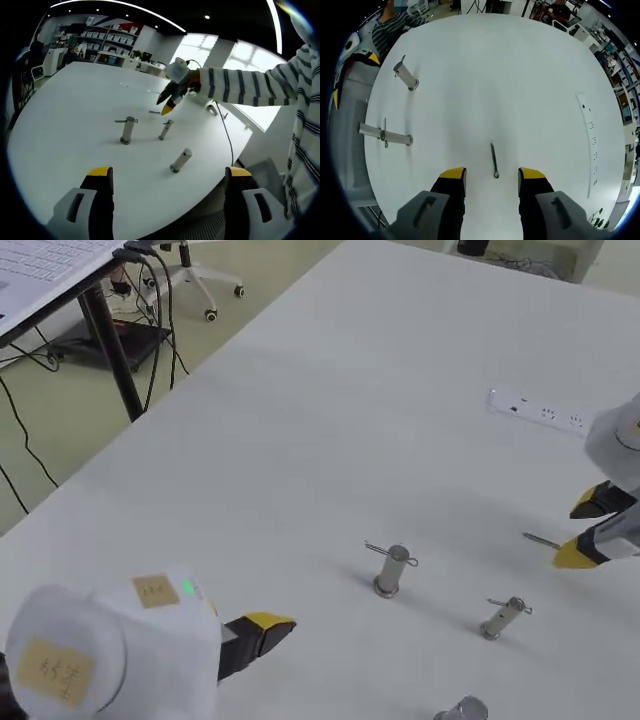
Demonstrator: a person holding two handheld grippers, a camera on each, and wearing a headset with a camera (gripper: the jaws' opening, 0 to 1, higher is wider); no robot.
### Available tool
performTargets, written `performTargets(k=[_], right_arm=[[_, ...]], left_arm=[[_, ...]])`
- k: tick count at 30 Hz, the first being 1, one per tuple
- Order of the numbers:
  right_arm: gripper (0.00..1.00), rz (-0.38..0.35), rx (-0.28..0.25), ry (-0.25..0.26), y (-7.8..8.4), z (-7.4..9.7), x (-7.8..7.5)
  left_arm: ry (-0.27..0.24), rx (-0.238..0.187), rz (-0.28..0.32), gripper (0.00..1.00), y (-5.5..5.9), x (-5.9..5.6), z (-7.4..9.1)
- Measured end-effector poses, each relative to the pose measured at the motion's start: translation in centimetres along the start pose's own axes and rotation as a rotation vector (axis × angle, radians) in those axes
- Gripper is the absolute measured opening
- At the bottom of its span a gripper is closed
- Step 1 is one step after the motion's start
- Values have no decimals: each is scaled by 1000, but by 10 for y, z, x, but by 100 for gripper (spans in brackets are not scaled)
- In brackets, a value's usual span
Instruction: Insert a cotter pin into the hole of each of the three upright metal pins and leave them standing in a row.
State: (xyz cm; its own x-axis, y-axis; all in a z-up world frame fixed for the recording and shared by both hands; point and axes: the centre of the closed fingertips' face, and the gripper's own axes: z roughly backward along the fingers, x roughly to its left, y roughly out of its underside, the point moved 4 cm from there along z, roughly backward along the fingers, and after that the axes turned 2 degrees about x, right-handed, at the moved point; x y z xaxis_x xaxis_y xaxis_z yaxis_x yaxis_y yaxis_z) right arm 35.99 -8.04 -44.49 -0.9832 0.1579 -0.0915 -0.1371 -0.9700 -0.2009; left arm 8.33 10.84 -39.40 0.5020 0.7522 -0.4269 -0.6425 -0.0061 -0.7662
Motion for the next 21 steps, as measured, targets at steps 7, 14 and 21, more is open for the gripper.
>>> performTargets(k=[7, 14, 21], right_arm=[[22, 25, 35, -23, 5, -10, -3], [17, 30, 20, -42, 6, -13, -8], [11, 18, 19, -83, 7, -13, -7]], left_arm=[[26, 3, 23, 90, -1, -2, -4], [32, 19, 25, 90, 0, -3, -9], [31, 41, 22, 90, 1, -4, -11]])
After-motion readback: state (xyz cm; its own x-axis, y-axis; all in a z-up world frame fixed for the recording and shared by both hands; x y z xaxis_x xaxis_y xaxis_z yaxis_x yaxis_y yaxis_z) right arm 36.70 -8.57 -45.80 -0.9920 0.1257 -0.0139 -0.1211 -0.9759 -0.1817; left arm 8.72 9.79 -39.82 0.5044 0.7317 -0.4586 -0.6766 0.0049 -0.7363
